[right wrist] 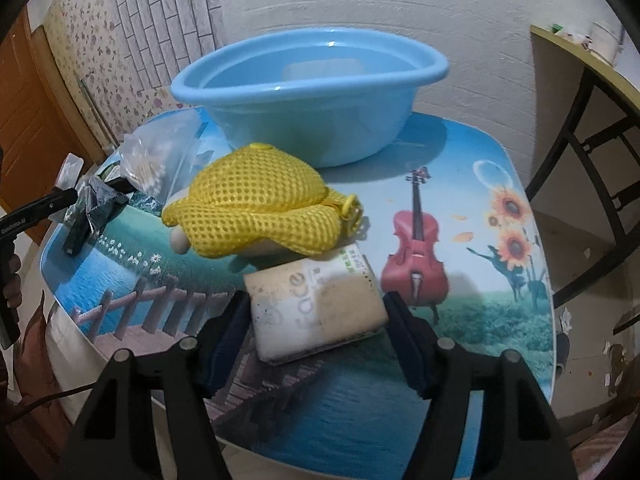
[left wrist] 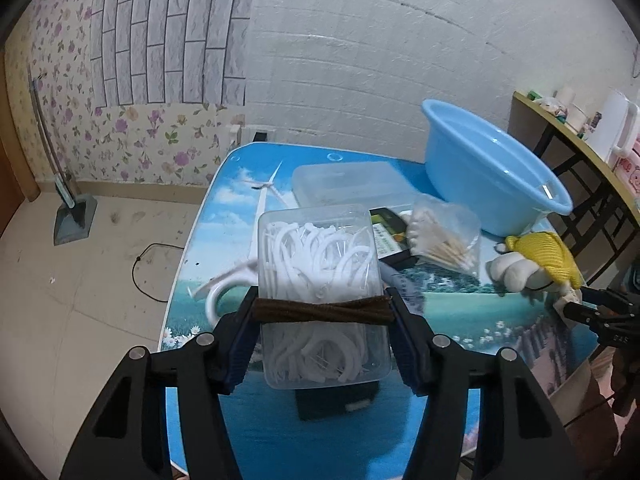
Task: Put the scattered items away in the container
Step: 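Grasp the floss pick box with the left gripper while right grasps the Face tissue pack, then carry the floss box and tissue pack over the basin and release both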
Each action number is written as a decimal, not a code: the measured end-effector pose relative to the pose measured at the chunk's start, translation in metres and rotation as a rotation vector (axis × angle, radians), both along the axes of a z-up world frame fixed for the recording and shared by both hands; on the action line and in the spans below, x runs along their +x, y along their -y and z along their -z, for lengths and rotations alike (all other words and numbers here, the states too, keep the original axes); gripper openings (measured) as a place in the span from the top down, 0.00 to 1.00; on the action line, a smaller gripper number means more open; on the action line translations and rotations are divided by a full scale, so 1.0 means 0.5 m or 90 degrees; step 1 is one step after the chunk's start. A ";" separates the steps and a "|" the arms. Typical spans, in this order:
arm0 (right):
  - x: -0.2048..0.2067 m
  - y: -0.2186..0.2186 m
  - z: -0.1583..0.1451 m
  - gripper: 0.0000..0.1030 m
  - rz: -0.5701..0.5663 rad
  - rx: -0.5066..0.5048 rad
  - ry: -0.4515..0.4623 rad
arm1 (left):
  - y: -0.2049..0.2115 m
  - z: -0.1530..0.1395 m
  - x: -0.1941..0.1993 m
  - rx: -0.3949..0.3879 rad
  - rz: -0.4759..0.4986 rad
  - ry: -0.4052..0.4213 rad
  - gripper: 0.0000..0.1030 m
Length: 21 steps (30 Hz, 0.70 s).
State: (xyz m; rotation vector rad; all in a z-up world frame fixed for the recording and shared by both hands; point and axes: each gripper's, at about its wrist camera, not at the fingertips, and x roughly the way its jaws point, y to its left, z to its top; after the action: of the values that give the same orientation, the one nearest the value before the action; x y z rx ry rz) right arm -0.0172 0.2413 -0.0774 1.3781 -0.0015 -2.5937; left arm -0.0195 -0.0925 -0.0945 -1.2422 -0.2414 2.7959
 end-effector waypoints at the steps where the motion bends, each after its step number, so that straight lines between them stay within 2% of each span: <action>1: 0.003 -0.005 -0.001 0.35 0.004 -0.001 -0.002 | -0.005 -0.004 0.005 0.001 0.005 -0.001 0.43; 21: 0.051 -0.012 -0.073 0.36 0.022 -0.036 -0.073 | -0.058 -0.055 0.054 0.000 0.054 -0.031 0.43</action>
State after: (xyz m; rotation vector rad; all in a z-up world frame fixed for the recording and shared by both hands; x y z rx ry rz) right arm 0.0082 0.2472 -0.0407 1.2206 -0.0809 -2.6760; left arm 0.0076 -0.0633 -0.0670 -1.1536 -0.1824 2.7506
